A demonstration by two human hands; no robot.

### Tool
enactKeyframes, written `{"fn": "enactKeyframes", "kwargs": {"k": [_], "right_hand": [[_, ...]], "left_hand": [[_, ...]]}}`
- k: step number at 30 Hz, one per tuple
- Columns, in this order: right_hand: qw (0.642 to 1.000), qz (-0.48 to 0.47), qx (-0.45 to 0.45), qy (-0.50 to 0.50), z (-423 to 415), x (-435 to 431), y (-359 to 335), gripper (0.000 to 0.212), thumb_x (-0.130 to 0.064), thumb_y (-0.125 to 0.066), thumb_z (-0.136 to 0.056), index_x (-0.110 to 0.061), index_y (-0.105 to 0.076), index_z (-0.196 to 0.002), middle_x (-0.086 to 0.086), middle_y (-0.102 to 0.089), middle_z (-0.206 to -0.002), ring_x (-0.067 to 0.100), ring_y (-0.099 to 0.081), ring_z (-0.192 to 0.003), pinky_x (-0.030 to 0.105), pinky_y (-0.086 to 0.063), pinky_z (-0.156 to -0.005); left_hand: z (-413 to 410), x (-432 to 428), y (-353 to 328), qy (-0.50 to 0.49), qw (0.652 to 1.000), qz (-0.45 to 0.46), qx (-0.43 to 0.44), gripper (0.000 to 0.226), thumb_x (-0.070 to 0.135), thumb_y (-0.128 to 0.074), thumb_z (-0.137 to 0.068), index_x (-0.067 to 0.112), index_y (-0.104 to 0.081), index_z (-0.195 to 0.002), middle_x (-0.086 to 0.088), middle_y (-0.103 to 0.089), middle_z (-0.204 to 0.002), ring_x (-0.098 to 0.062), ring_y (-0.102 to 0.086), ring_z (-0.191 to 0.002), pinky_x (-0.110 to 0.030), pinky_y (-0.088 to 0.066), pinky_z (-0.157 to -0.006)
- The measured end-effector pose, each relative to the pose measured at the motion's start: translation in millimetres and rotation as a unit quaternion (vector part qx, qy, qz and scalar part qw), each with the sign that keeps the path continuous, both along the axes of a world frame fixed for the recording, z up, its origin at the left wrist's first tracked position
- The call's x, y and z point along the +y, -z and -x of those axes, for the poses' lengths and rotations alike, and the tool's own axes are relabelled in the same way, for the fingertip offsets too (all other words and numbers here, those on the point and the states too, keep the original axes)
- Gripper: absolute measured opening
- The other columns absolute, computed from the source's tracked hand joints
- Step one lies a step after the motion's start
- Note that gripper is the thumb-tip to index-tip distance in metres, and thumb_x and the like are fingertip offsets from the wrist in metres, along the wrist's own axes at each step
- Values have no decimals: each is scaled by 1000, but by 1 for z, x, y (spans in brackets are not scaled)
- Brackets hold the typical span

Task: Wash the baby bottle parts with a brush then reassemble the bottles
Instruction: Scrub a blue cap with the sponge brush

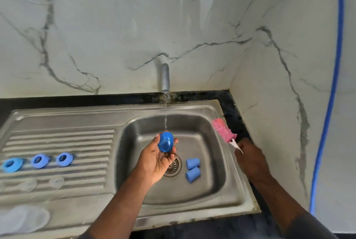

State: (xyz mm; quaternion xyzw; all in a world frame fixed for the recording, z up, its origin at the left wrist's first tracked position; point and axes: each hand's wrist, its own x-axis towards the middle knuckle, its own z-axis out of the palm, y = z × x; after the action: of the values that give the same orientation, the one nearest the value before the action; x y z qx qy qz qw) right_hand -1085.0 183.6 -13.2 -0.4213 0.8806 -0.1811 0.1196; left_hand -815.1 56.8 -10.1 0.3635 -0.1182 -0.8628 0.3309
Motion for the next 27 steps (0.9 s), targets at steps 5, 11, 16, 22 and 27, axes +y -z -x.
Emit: {"fn": "enactKeyframes", "kwargs": {"k": [5, 11, 16, 22, 27], "right_hand": [[984, 85, -142, -65, -77, -35, -36, 15, -22, -70, -92, -23, -59, -82, -7, -66, -63, 5, -61, -59, 29, -46, -59], [953, 137, -227, -149, -171, -61, -65, 11, -20, -69, -94, -20, -60, -87, -5, -68, -63, 3, -55, -49, 21, -42, -54], [958, 139, -211, -136, -202, -78, -64, 17, -16, -67, -94, -16, -57, -81, -3, -67, -60, 2, -54, -46, 14, -38, -49], [961, 136, -174, -164, -216, -79, -55, 16, -18, -68, -94, -20, -56, -83, -8, -66, -59, 5, -57, -50, 26, -45, -54], [970, 161, -145, -114, -211, -83, -54, 23, -19, -68, -94, -23, -52, -79, -9, -64, -59, 5, -61, -57, 17, -42, -55]], "left_hand": [[-19, -15, -18, -69, 997, 28, -30, 25, 33, -46, -103, 18, -65, -111, -14, -66, -93, -19, -54, -62, -27, -41, -62], [-45, -35, -27, -104, 986, 106, -71, 21, 27, -45, -104, 11, -58, -105, -6, -61, -79, -13, -52, -60, -24, -41, -52], [-68, -44, -35, -86, 981, 146, -94, 19, 23, -45, -104, 13, -60, -102, -7, -61, -82, -15, -50, -65, -28, -37, -57], [-81, -48, -33, -67, 984, 143, -87, 18, 23, -48, -102, 10, -61, -103, -14, -60, -90, -16, -52, -68, -26, -40, -56], [-81, -52, -34, -74, 987, 136, -38, 23, 25, -45, -105, 10, -61, -112, -15, -63, -98, -20, -60, -72, -28, -54, -62]]}}
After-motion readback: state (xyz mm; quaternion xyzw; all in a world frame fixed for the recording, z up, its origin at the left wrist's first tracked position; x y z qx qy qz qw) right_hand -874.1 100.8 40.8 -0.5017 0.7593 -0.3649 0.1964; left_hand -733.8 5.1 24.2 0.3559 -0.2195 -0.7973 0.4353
